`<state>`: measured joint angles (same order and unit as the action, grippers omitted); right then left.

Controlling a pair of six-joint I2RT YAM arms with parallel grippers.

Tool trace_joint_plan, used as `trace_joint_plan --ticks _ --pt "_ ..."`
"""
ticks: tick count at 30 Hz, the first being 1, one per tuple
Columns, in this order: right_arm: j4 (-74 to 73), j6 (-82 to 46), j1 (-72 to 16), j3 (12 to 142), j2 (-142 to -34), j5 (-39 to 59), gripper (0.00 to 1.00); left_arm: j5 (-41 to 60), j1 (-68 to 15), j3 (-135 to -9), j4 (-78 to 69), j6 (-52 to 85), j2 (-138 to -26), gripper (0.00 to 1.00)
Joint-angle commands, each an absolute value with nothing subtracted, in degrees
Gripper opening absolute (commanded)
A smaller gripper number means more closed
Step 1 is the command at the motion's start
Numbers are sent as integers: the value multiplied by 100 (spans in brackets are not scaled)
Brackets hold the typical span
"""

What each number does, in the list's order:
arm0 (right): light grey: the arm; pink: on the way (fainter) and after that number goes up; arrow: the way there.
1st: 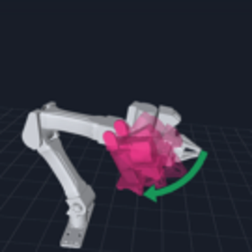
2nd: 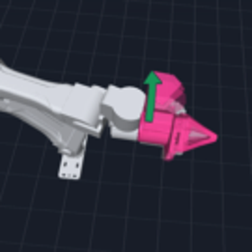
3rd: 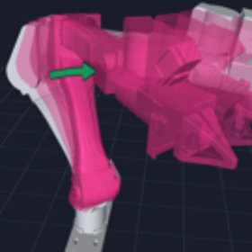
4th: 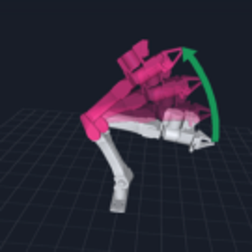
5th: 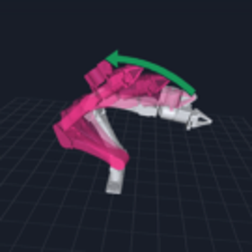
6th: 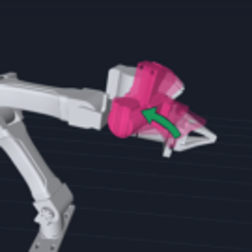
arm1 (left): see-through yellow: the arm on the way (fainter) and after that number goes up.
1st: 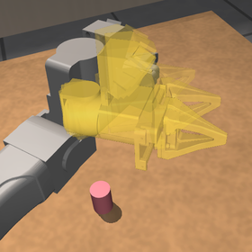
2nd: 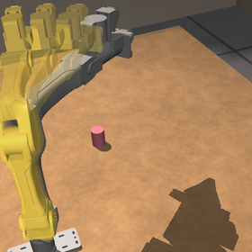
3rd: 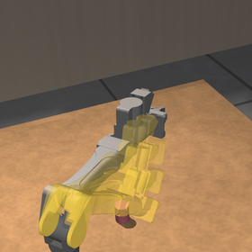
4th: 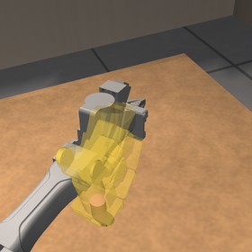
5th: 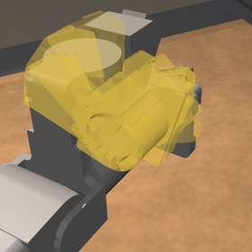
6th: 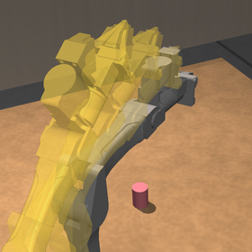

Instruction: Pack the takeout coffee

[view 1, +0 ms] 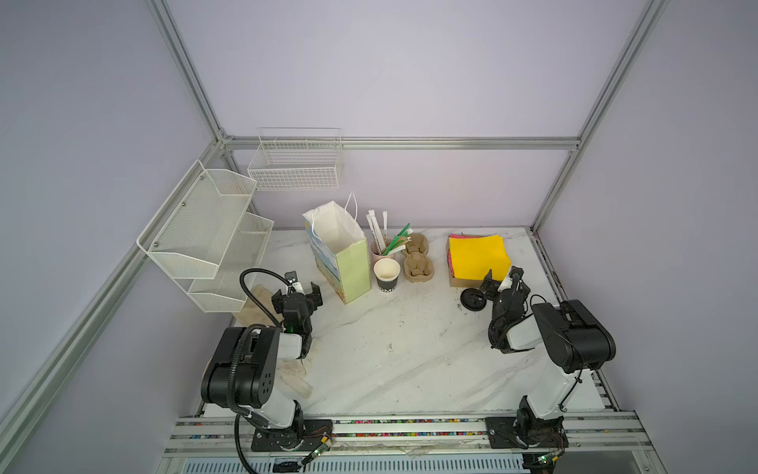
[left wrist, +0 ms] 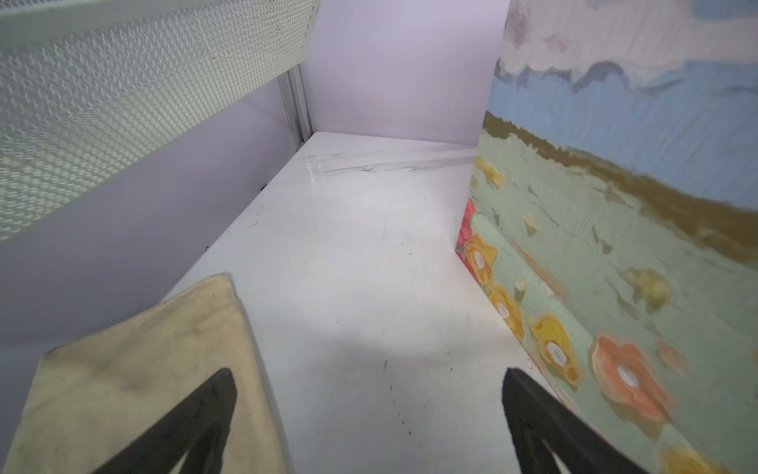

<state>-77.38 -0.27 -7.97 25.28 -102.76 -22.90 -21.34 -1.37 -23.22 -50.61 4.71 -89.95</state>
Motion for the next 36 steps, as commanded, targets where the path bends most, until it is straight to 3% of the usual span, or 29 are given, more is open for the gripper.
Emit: trace_joint_plan --ticks 1,18,21,24,26,31,36 --pt "-7983 87 -782 2573 -10254 -2257 97 -2118 -116 -2137 -5418 343 -8957 100" --pt "-8298 158 -778 2426 -10176 -2312 97 -2121 -115 -2138 -5412 343 -8956 100" --pt "-7048 145 -836 2567 -9033 -2357 97 -2120 -112 -2141 -5409 342 -8956 100" --pt "-7129 177 -934 2363 -7984 -2515 97 -2119 -117 -2139 -5421 332 -8960 100" --pt "-6200 -240 -949 2654 -7343 -2704 97 -2118 -117 -2128 -5425 334 -8964 100" --pt "-4915 -1037 -1128 3124 -6457 -1451 97 -2112 -114 -2132 -5449 334 -8965 100" --pt "-4394 -3001 -1148 3342 -5876 -7 97 -2109 -110 -2133 -5454 332 -8965 100"
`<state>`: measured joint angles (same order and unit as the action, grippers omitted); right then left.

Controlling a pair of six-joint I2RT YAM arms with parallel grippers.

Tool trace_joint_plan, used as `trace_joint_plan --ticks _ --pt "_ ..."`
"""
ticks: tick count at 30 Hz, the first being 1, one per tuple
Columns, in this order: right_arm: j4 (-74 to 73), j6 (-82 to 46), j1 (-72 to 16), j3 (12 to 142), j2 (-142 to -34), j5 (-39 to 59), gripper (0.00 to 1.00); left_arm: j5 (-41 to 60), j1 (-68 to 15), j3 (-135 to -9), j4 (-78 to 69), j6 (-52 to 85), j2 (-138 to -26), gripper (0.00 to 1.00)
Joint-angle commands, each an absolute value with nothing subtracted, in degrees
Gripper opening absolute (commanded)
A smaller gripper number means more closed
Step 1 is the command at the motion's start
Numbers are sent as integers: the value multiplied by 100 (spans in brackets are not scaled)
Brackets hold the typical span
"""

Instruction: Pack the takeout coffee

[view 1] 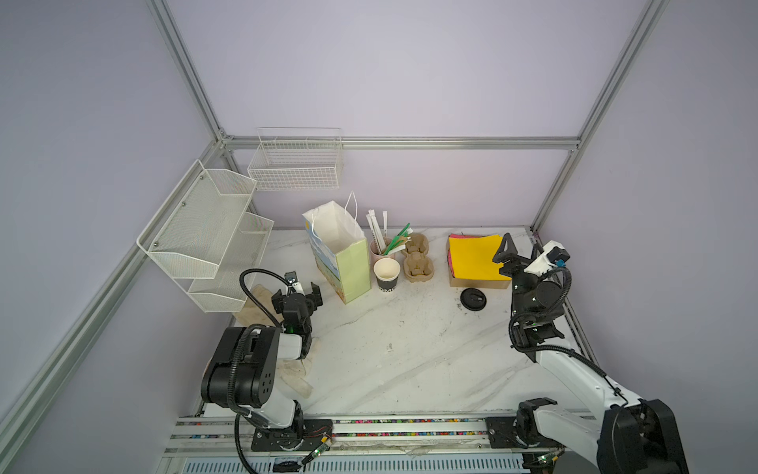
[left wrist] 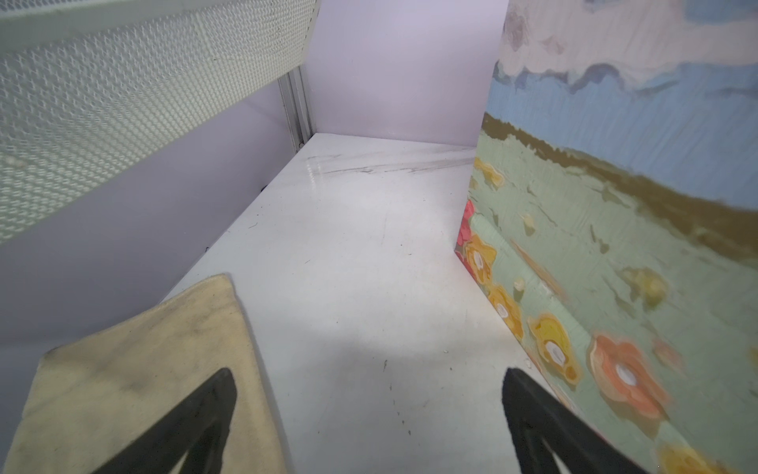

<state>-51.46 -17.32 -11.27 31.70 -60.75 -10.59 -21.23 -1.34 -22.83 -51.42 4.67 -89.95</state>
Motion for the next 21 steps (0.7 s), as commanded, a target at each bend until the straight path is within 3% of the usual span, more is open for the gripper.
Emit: trace_joint_plan --ticks 1,4,8,14,21 --pt "-4274 -3157 -1151 3337 -5808 27 97 -2110 -114 -2124 -5452 333 -8965 100" --pt "-4147 -3457 -1149 3272 -5757 93 97 -2112 -113 -2127 -5458 328 -8965 100" --pt "-2765 -3260 -1146 3687 -5804 18 97 -2112 -107 -2120 -5457 334 -8965 100" --pt "-1803 -3130 -1148 3932 -6105 -133 97 -2244 -136 -2028 -5680 293 -8891 100" --pt "-1229 -2834 -1173 4197 -6304 -621 97 -2979 -281 -2625 -3270 823 -6987 100"
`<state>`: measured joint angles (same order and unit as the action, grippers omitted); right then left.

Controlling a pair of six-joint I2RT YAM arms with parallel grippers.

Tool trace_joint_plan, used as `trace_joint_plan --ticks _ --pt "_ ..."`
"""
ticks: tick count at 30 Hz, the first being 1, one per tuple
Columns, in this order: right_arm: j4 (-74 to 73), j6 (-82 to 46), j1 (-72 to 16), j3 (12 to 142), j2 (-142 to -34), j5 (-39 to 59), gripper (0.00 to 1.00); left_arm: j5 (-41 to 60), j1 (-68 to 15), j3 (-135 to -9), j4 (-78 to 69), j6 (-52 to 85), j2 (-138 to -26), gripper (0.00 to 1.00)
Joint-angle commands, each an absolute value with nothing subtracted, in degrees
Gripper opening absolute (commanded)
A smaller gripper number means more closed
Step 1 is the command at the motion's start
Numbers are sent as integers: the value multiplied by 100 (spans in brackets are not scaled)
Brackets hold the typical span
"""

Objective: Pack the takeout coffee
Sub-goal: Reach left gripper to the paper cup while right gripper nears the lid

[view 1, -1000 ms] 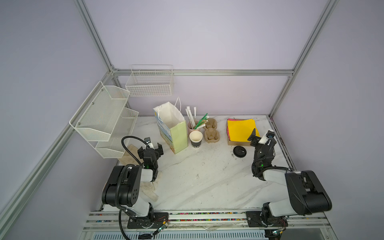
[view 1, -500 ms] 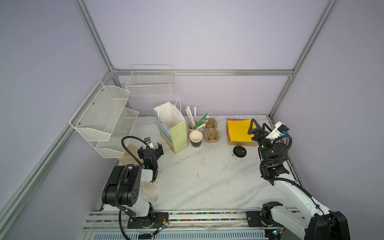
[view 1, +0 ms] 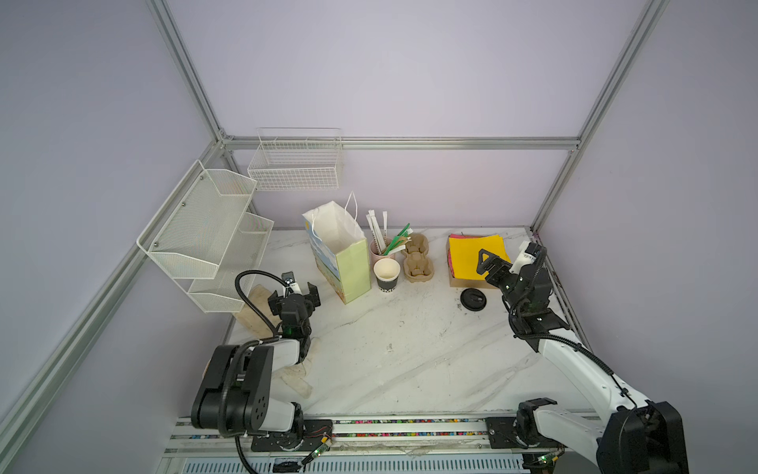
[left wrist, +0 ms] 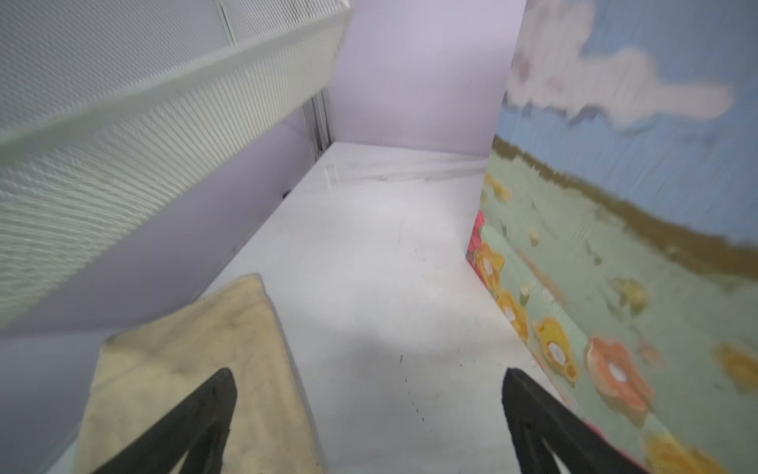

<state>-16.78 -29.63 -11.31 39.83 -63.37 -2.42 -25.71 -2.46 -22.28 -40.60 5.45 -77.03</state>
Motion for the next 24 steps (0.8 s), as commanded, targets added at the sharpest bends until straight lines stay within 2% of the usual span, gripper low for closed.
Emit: trace_joint_plan --ticks 1,3,5,7,11,17,20,24 --pt "-1192 -2896 -1173 4217 -6280 -791 97 -2948 -281 -2780 -2755 1078 -6661 100" --pt "-1025 -3134 -1178 4285 -6216 -1235 97 -2766 -275 -3149 -1552 2022 -6004 100" --pt "-1006 -3144 -1186 4284 -6136 -1283 97 -2555 -300 -3616 84 3272 -5466 100" --pt "-1072 -3149 -1186 4207 -6113 -1186 97 -2305 -517 -3858 677 3763 -5041 100" --pt "-624 -3322 -1193 4377 -6454 -959 97 -759 -701 -4192 1058 3252 -4725 100" --pt "366 -3330 -1188 4889 -7293 -1000 97 144 -1012 -5200 2959 4026 -4630 100" --pt "519 -3139 -1189 4996 -7569 -978 97 -380 -1714 -5814 3829 4349 -4755 100" --pt "741 -2929 -1191 5129 -7839 -898 97 -1654 -2821 -6764 4994 4726 -5338 100"
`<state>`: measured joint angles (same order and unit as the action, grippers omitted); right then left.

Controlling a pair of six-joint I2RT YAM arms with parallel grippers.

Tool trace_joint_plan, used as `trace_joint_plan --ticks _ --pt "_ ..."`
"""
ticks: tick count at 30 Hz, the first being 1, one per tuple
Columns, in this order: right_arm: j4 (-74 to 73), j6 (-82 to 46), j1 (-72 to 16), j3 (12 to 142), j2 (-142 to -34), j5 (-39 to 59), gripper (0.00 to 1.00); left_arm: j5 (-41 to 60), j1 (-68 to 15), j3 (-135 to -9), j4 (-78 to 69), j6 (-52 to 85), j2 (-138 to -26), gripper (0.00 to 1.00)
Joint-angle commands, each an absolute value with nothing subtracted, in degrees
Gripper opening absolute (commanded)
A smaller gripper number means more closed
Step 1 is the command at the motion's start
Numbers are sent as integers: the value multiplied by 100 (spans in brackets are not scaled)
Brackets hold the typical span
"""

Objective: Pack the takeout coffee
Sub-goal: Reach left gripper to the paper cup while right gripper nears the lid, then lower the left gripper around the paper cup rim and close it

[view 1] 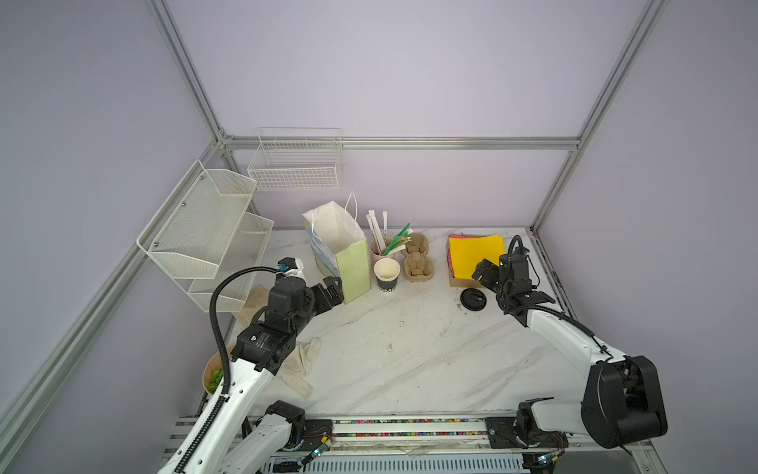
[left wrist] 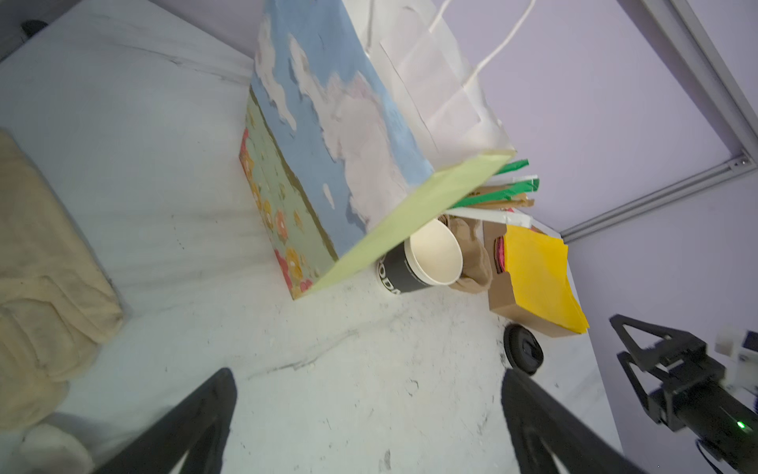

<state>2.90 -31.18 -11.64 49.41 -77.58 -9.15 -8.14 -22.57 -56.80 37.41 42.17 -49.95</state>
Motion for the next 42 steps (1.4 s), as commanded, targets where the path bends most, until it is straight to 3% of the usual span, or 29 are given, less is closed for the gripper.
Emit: trace_joint_plan --ticks 1,9,24,34,42 --pt "827 -2892 -1195 5181 -7962 -919 97 -1895 -3045 -6998 5222 4855 -5548 100" --pt "1005 -2795 -1190 5212 -7956 -1060 97 -2580 -3968 -8208 5712 5243 -7208 96" --pt "1299 -2610 -1213 5113 -7273 -855 96 -2922 -4074 -9996 5781 4922 -10054 92" --pt "1388 -2532 -1254 5103 -7115 -694 93 -3076 -3857 -10365 5698 5413 -10748 75" --pt "1422 -2471 -1386 5113 -7125 -718 92 -2525 -3546 -10331 5193 5625 -10918 72"
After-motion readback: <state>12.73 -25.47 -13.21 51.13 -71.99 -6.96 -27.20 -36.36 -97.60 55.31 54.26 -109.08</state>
